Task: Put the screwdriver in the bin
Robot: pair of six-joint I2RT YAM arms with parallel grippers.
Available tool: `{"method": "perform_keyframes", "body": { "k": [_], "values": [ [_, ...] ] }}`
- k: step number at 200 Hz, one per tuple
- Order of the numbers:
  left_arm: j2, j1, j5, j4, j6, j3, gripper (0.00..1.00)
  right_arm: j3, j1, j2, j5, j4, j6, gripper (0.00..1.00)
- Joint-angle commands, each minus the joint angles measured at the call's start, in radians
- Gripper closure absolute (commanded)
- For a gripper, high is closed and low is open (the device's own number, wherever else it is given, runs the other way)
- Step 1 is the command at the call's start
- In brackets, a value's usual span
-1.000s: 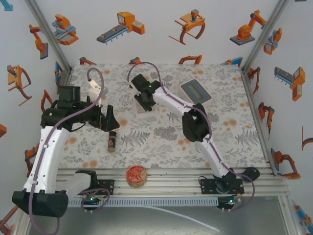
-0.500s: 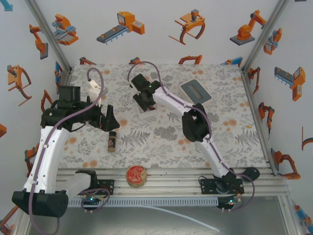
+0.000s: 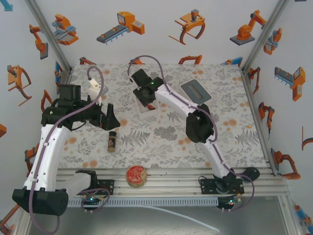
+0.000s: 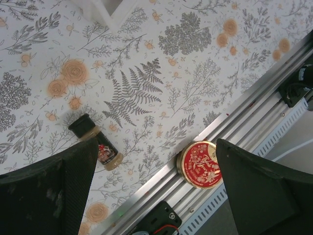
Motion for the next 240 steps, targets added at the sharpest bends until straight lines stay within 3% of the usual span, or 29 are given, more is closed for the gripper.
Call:
{"method": "perform_keyframes", "body": {
  "k": [1,41,82,104,133,153,169,189,207,240],
  "values": [
    [0.003,0.003,0.004,0.008,-0.008,0.026,0.03,0.020,0.012,-0.121,0.021,-0.001,0.016,0.49],
    [-0.001,0.003,-0.042,0.019,-0.006,-0.002,0.03,-0.146,0.013,-0.316,0.008,0.059,0.073,0.49],
    [-0.004,0.006,-0.139,0.081,-0.039,-0.056,0.03,-0.533,0.009,-0.630,0.020,0.232,0.160,0.47],
    [-0.006,0.010,-0.257,0.163,-0.105,-0.108,0.03,-0.758,-0.006,-0.792,0.041,0.289,0.199,0.45],
    [-0.006,0.015,-0.425,0.286,-0.156,-0.193,0.03,-1.033,-0.015,-0.973,0.158,0.358,0.255,0.39],
    [0.003,0.026,-0.496,0.371,-0.215,-0.254,0.03,-1.226,-0.031,-1.085,0.253,0.454,0.285,0.30],
    [0.001,0.043,-0.529,0.460,-0.291,-0.319,0.03,-1.366,-0.043,-1.155,0.359,0.557,0.320,0.01],
    [-0.021,0.069,-0.590,0.615,-0.394,-0.425,0.03,-1.547,-0.061,-1.221,0.535,0.785,0.329,0.01],
    [-0.028,0.081,-0.638,0.775,-0.404,-0.521,0.03,-1.683,-0.115,-1.246,0.516,1.012,0.156,0.01],
    [0.058,0.114,-0.632,0.939,-0.382,-0.584,0.03,-1.757,-0.274,-1.243,0.469,1.106,0.174,0.01]
  ]
}}
